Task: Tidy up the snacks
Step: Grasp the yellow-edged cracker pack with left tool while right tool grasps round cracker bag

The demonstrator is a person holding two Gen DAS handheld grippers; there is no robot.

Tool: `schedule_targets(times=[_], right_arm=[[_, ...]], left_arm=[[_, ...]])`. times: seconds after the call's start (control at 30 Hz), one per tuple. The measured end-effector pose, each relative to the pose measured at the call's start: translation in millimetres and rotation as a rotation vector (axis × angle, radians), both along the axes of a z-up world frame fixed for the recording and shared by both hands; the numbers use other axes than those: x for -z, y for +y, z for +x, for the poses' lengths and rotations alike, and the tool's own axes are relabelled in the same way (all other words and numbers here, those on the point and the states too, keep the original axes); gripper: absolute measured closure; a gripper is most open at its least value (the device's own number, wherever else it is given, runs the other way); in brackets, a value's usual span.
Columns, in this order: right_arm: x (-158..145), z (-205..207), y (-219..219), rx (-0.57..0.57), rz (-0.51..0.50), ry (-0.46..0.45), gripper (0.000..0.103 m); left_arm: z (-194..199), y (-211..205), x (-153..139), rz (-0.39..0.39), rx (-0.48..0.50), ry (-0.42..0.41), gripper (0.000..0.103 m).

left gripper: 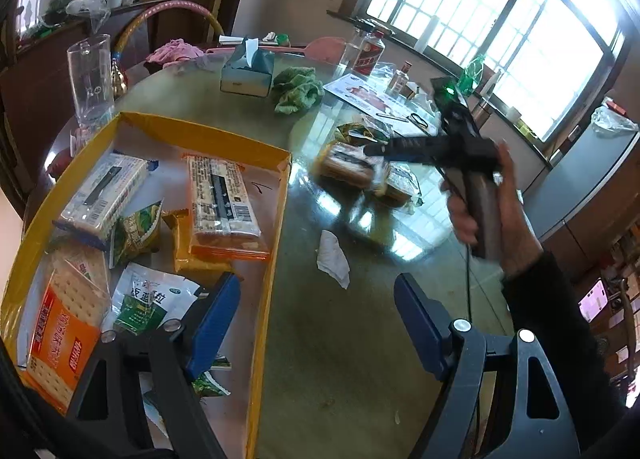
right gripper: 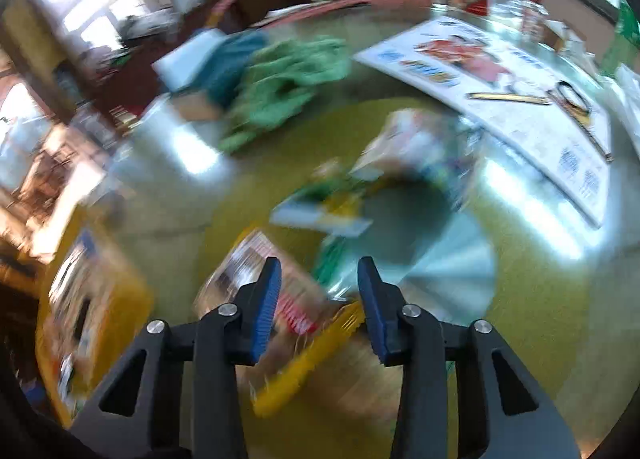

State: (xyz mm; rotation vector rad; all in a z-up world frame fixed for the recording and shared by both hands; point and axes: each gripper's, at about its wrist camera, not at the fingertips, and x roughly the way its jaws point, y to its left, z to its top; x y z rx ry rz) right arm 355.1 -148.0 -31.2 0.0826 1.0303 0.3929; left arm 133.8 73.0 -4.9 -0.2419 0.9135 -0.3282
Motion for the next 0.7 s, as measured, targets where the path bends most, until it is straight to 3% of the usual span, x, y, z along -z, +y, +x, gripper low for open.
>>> schedule_targets(times=[0.13,0.2,0.23,0.27,0.3,0.33,0.53,0.7], right_arm=[[-6.8,-54.5,28.1,-0.181,0.005,-0.018,0.068],[-20.0,-65.9,20.1,-0.166,-0.005,-0.08,0.066],[-23.8,-62.5,9.7,-0.135,-0.006,-0.099,0.052],[-25.5,-57.3,-0.1,-0.097,-0.011,-0.111,0.027],[-25.2,-47.4,-15.9,-0.025,-0.028,-0.123,0.018],[-24.0,-40.7,-24.5,0.007,-0.037,-0.124,0.016],[8.5,16.9,-50.0,0.069,-0.011,0.001,0.016],[11.9,-15.7,-43.7,-0.03,0.046,0.014,0.016]], left_arm=[[3.3,-9.3,1.5,-0.006,0.021,0.007,0.024],[2.7,-13.6,0.7,0.002,0.031,0.004,0.024],[1.8,-15.3,0.0,0.007,0.035,0.002,0.024],[1.1,-16.1,-0.8,0.009,0.038,0.0,0.024],[0.8,-17.5,-1.9,0.012,0.04,-0.001,0.024],[0.5,-17.8,-2.1,0.017,0.039,-0.001,0.024],[1.4,-20.0,-5.4,0.045,0.018,0.004,0.024],[3.6,-20.6,-5.8,0.06,0.015,0.009,0.024]])
